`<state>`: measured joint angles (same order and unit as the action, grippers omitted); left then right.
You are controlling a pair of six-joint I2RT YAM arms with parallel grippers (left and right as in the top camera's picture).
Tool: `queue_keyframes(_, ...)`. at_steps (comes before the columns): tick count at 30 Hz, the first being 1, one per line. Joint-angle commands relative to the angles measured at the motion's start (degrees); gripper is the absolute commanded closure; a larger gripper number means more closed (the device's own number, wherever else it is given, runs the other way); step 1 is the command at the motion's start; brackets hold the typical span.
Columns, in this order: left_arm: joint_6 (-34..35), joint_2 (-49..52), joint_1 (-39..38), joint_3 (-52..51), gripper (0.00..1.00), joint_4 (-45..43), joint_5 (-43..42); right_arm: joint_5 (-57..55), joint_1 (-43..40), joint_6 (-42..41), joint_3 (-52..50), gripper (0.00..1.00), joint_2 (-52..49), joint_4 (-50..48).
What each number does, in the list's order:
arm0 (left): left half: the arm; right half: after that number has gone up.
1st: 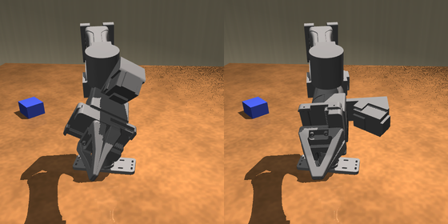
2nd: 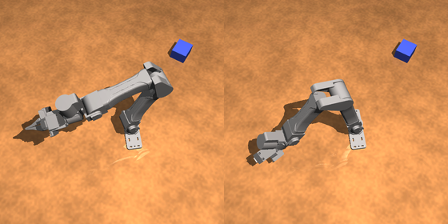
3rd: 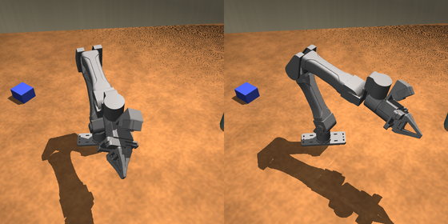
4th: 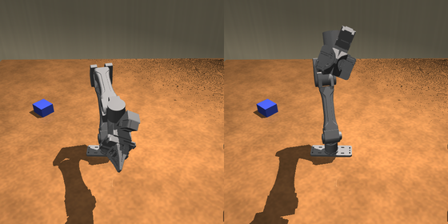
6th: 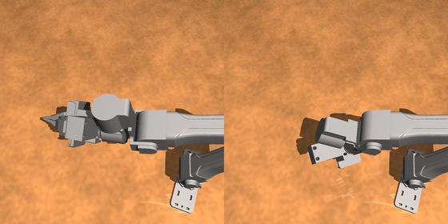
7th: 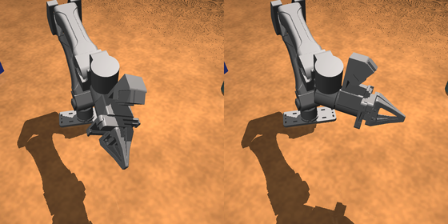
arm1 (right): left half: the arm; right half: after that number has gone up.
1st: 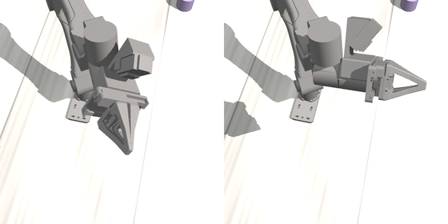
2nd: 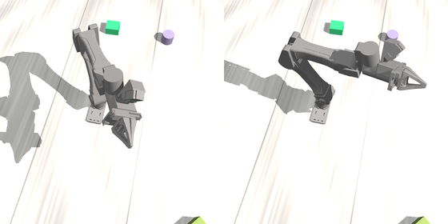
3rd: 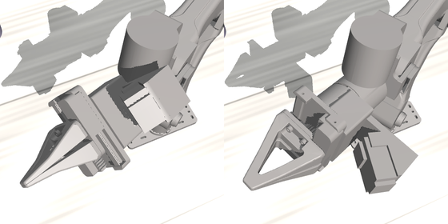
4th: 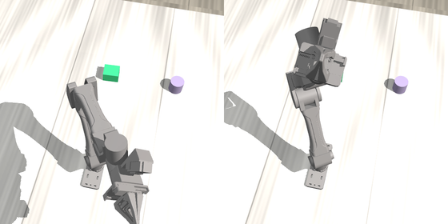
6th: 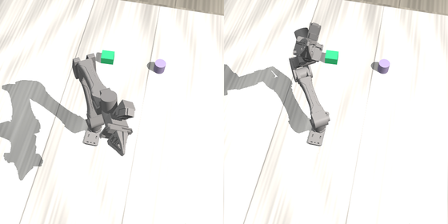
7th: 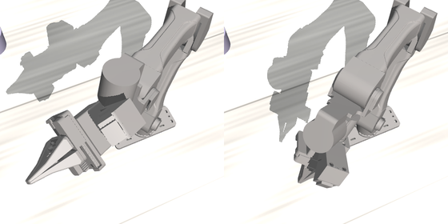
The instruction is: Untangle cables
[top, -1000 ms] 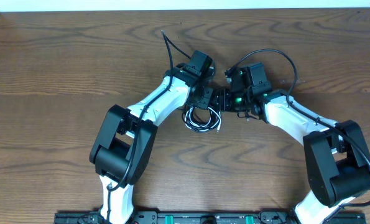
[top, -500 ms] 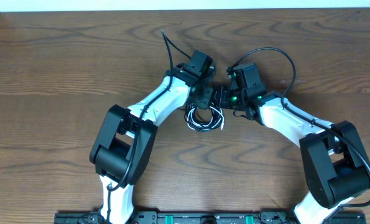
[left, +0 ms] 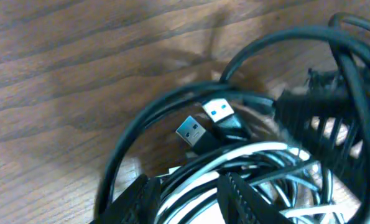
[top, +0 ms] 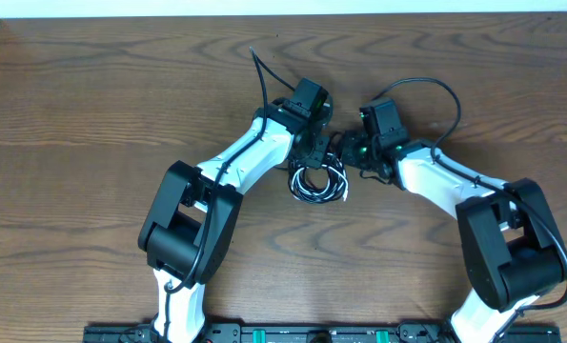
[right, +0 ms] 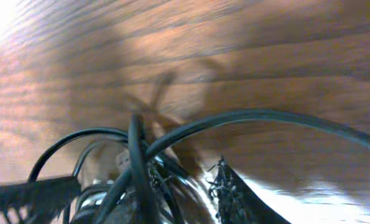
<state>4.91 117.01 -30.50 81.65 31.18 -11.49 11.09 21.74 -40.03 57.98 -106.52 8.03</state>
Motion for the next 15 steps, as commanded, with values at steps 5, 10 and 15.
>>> queue_keyframes(5, 0.13, 1.33, -0.07, -0.44, 0.61, 0.63, -0.02, 3.02, -3.32, -3.63, 0.31, 0.99, -2.82, -0.42)
queue_keyframes(10, 0.11, 0.81, -0.07, -0.31, 0.62, 0.66, 0.00, 3.04, -3.21, -2.97, 0.31, 0.99, -2.82, -0.87)
queue_keyframes(15, 0.15, -2.91, -0.07, 0.09, 0.61, 0.85, -0.07, 4.44, -3.21, -1.79, 0.31, 0.99, -2.82, -1.44)
